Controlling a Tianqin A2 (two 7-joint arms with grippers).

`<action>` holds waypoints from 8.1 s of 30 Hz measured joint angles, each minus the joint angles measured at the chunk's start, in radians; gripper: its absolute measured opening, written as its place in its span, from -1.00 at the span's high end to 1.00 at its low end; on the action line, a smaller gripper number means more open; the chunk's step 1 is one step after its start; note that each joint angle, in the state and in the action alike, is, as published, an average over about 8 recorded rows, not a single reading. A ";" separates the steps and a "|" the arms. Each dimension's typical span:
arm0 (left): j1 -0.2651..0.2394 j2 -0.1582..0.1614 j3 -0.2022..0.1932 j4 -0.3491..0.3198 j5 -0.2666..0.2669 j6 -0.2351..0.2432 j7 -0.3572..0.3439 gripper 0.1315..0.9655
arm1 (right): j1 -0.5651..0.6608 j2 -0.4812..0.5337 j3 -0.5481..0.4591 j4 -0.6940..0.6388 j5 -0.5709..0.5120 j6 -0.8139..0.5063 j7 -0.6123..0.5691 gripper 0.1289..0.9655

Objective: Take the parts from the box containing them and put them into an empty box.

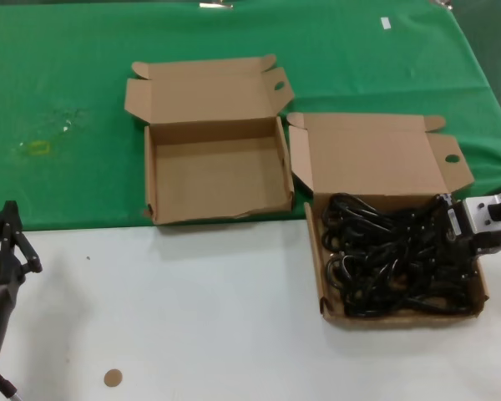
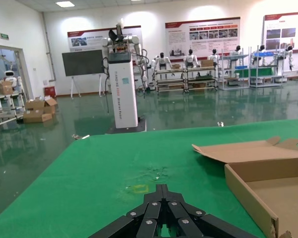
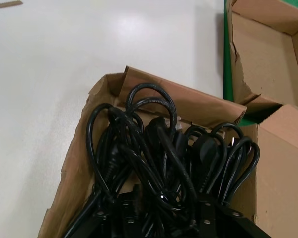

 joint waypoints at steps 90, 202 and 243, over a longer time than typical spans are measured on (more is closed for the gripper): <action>0.000 0.000 0.000 0.000 0.000 0.000 0.000 0.97 | 0.604 -0.755 -0.098 -0.952 -0.122 0.303 -0.169 0.71; 0.000 0.000 0.000 0.000 0.000 0.000 0.000 -1.00 | -0.789 -0.498 0.477 0.421 0.409 1.176 0.247 -1.00; 0.000 0.000 0.000 0.000 0.000 0.000 0.000 -1.00 | -0.803 -0.495 0.483 0.435 0.415 1.185 0.252 -1.00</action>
